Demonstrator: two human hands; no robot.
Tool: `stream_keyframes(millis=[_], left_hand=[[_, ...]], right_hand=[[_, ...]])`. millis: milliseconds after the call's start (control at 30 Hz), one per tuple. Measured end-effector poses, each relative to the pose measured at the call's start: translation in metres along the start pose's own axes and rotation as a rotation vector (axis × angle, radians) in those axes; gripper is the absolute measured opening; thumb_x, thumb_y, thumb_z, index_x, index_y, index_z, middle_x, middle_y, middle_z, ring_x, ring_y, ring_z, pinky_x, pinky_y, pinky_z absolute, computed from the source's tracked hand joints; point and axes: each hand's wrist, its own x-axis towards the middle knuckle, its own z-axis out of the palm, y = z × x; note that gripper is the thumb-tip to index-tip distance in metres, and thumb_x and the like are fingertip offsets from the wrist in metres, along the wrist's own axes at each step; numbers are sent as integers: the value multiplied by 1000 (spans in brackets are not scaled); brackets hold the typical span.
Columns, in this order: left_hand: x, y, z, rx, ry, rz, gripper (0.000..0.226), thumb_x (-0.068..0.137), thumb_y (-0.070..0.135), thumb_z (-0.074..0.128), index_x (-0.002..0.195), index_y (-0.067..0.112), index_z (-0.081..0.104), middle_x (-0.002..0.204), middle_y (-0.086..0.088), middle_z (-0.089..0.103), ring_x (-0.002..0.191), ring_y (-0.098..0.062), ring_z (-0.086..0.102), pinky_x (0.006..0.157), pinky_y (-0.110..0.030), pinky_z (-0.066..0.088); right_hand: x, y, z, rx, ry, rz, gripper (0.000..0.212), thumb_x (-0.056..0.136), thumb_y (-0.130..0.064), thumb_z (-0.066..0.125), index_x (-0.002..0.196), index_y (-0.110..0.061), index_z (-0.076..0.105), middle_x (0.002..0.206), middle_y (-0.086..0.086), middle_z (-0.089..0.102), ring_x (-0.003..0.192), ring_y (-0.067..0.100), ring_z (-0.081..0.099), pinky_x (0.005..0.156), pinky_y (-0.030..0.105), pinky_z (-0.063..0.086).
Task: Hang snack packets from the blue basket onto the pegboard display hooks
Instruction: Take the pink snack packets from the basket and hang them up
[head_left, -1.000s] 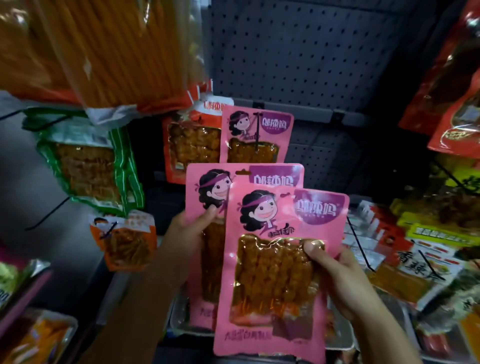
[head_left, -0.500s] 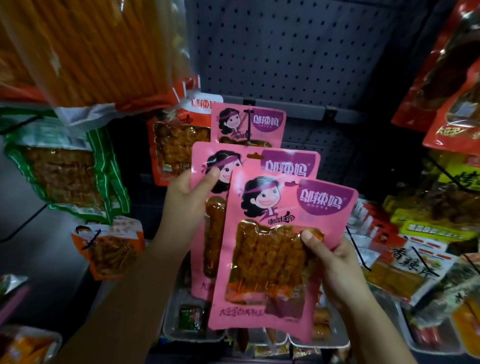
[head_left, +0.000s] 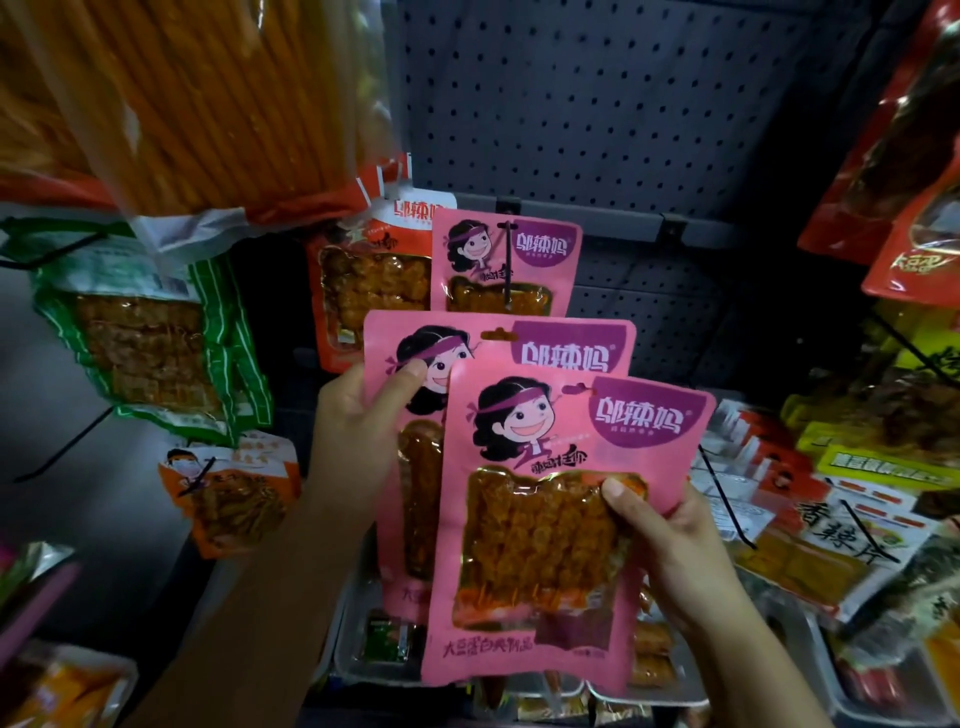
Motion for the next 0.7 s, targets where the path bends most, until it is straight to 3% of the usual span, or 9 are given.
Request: stream_keyframes(millis=[200,300,433,600,700], left_hand=[[9,10,5,70,20,66,12,84,32,61,85,33,73,86,-1,74,84,-20,71,72,-34,59],[16,8,7,76,40,11,12,88,29,61,84,26,72,87,-8,74,84,-26,71,78,-47,58],[20,1,7,59,40,-69,12,90,25,60,86,22,71,91,-11,73,88,-28,70,84,-54,54],[26,-5,8,113,56,-57,14,90,27,60,86,17,70,90,-16,72,85,-31,70,78,-52,57],[31,-11,9,137,32,-50,14,91,28,59,84,22,70,84,-5,74,80,-21,72,69,-35,60]], right_hand=[[1,-8,5,65,30,-12,55,67,-50,80,108,-13,69,104,13,73,98,31,70,77,38,57],[4,-10,7,60,27,6,48,71,-45,77,107,-14,69,105,13,73,98,31,70,80,43,57],[3,-9,11,82,30,32,36,74,-39,78,103,-19,71,103,13,73,97,30,71,78,44,58],[7,-9,13,147,61,46,26,75,-26,70,99,-15,71,100,15,74,93,30,71,71,37,58],[11,-9,15,145,83,59,23,76,-23,69,98,-14,71,98,15,74,91,30,72,75,42,59]])
